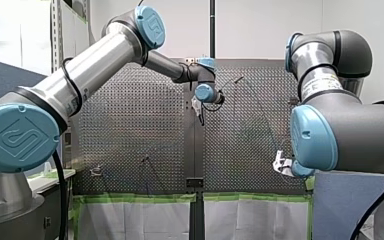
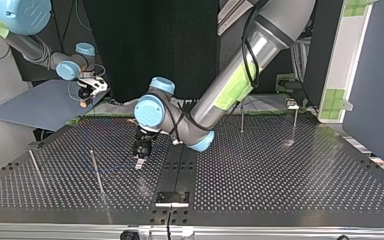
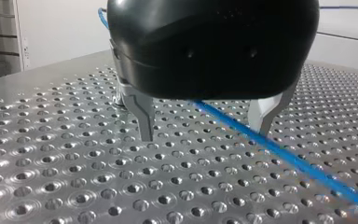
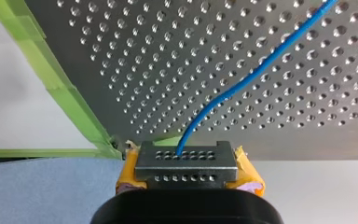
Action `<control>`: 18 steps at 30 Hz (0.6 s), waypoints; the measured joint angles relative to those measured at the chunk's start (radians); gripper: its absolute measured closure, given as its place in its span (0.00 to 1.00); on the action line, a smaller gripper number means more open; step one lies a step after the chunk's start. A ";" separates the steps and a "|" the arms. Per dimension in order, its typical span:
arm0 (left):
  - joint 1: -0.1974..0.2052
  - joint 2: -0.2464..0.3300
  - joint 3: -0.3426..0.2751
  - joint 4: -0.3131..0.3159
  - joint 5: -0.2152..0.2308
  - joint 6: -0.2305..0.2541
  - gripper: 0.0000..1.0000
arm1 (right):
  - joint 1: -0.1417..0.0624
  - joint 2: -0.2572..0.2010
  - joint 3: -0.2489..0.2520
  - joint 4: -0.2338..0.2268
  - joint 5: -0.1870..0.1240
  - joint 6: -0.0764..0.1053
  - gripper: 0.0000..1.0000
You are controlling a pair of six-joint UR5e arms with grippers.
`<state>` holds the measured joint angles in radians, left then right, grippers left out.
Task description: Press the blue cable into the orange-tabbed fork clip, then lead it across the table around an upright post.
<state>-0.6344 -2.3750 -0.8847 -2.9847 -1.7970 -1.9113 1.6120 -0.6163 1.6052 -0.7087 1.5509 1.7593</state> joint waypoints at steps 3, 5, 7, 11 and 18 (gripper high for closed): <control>0.000 0.000 0.000 0.001 0.000 0.000 0.00 | -0.002 0.005 0.000 -0.003 0.010 0.000 1.00; 0.000 0.000 0.000 0.001 0.000 -0.001 0.00 | -0.004 0.012 0.000 -0.005 0.017 0.000 1.00; 0.000 0.000 0.000 0.001 0.000 -0.001 0.00 | -0.005 0.022 0.000 -0.007 0.025 0.000 1.00; 0.000 0.000 0.000 0.000 0.000 -0.001 0.00 | -0.009 0.046 0.000 -0.012 0.048 0.000 1.00; 0.000 0.000 0.000 -0.001 0.000 0.000 0.00 | -0.017 0.084 -0.001 -0.039 0.063 0.002 1.00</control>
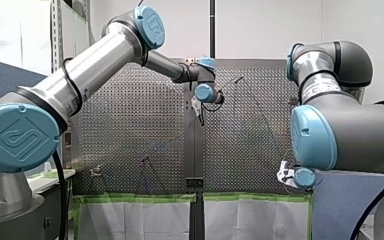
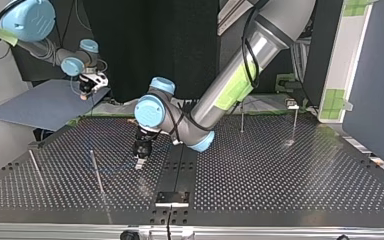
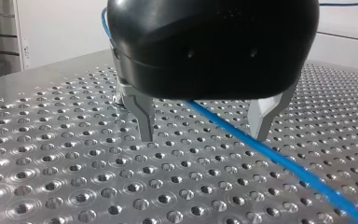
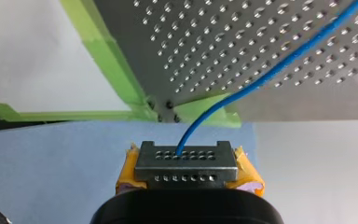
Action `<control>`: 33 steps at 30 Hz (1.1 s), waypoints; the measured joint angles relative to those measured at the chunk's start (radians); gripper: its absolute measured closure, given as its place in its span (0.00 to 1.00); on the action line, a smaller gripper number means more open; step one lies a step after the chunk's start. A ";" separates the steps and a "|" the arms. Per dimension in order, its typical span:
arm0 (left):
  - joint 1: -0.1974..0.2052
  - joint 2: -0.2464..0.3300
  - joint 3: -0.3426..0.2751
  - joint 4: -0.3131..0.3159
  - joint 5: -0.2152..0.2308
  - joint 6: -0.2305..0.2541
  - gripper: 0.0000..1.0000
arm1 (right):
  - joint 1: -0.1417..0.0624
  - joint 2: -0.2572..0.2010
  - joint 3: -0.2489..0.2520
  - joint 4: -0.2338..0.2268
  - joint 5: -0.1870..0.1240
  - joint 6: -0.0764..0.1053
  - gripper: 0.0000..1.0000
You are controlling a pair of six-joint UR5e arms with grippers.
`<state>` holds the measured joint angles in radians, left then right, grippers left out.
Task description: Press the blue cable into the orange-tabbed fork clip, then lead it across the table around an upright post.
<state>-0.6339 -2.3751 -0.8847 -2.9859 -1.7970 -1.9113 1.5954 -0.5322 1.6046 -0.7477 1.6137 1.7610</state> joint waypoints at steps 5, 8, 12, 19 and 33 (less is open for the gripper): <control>0.000 0.000 0.000 -0.001 0.000 0.000 0.00 | -0.007 0.024 0.000 -0.038 0.000 0.003 1.00; 0.000 0.000 0.000 -0.001 0.000 0.000 0.00 | -0.011 0.027 -0.004 -0.062 -0.002 0.005 1.00; 0.000 0.000 0.000 -0.001 0.000 0.000 0.00 | -0.014 0.029 -0.015 -0.080 -0.005 0.006 1.00; 0.000 0.000 0.000 -0.001 0.000 0.001 0.00 | -0.017 0.032 -0.038 -0.108 -0.021 0.005 1.00; -0.002 0.001 0.000 -0.008 0.000 -0.001 0.00 | -0.031 0.034 -0.054 -0.146 -0.044 0.006 1.00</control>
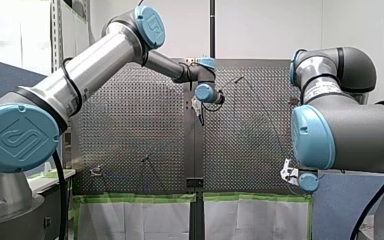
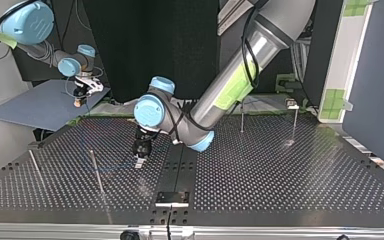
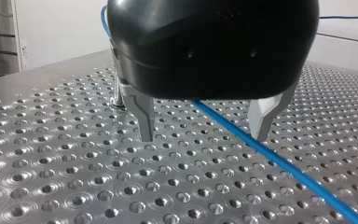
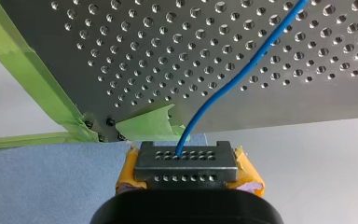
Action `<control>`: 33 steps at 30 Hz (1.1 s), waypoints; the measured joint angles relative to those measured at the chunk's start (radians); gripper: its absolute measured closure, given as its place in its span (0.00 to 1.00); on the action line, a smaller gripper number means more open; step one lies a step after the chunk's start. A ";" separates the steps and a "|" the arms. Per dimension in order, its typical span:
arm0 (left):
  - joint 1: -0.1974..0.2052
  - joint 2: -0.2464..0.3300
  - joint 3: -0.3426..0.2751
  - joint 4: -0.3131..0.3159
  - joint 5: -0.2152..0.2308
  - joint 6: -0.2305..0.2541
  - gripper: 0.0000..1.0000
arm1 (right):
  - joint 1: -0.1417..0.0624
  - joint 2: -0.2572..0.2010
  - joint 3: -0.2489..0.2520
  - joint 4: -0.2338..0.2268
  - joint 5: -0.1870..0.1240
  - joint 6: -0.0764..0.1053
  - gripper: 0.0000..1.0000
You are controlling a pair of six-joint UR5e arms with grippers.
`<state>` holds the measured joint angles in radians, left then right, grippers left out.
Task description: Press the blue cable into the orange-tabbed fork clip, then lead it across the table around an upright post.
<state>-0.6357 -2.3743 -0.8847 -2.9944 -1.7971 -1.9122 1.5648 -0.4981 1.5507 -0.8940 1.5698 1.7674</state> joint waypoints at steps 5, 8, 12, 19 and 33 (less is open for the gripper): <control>0.002 0.000 0.000 -0.013 0.000 0.000 0.00 | -0.001 0.001 0.000 0.004 0.000 0.000 1.00; 0.004 0.001 0.000 -0.027 -0.001 0.002 0.00 | -0.001 0.001 0.000 0.005 0.000 0.000 1.00; 0.007 0.002 -0.003 -0.059 0.001 0.000 0.00 | -0.001 0.001 0.000 0.007 0.000 0.000 1.00; 0.011 0.007 -0.009 -0.098 0.041 -0.011 0.00 | -0.001 0.002 0.000 0.008 0.000 0.000 1.00; 0.021 0.091 -0.092 -0.061 0.047 -0.067 0.00 | -0.001 0.002 0.000 0.027 0.000 0.002 1.00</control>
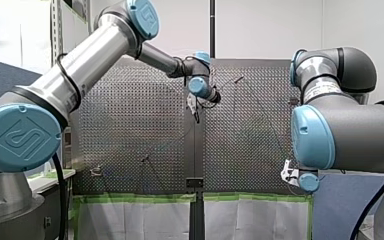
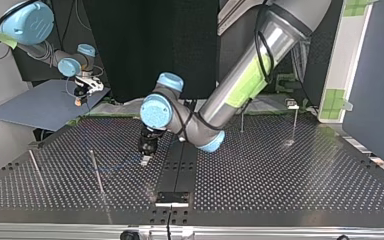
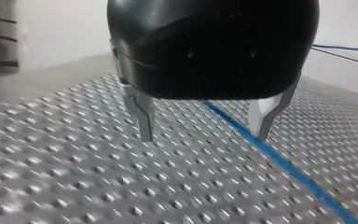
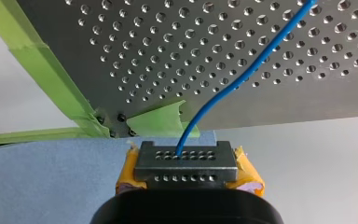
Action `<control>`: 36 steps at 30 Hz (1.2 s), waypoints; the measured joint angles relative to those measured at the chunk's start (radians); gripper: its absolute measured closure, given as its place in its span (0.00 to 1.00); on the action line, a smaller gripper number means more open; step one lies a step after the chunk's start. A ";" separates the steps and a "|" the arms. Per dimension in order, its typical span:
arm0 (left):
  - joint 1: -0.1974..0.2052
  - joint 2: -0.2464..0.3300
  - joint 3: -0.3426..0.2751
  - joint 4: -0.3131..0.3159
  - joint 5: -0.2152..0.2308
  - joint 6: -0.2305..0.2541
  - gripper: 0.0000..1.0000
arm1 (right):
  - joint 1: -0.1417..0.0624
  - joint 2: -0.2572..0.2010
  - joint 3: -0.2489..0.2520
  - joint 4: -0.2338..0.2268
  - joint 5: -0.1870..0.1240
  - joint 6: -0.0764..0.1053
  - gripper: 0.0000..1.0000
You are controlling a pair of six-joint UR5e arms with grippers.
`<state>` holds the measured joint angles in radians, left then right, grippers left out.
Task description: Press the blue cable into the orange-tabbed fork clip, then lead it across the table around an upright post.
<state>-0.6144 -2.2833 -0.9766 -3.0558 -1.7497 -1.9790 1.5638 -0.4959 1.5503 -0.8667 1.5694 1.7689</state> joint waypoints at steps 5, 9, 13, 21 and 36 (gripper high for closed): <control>-0.004 0.021 -0.041 0.035 -0.003 -0.040 0.00 | 0.000 0.000 0.000 0.011 0.000 0.001 1.00; -0.008 0.024 -0.074 0.032 -0.004 -0.071 0.00 | 0.000 0.000 0.000 0.016 0.000 0.002 1.00; -0.006 0.024 -0.103 0.010 -0.002 -0.082 0.00 | 0.000 0.000 0.000 0.020 0.000 0.003 1.00; -0.005 0.035 -0.134 -0.052 -0.009 -0.068 0.00 | 0.004 0.000 0.000 0.041 0.000 0.000 1.00; -0.022 0.104 -0.233 -0.018 -0.032 -0.046 0.00 | 0.009 0.000 0.000 0.051 0.000 -0.003 1.00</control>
<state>-0.6367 -2.1797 -1.2094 -3.0735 -1.7813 -2.0246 1.5727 -0.4959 1.5501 -0.8159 1.5694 1.7663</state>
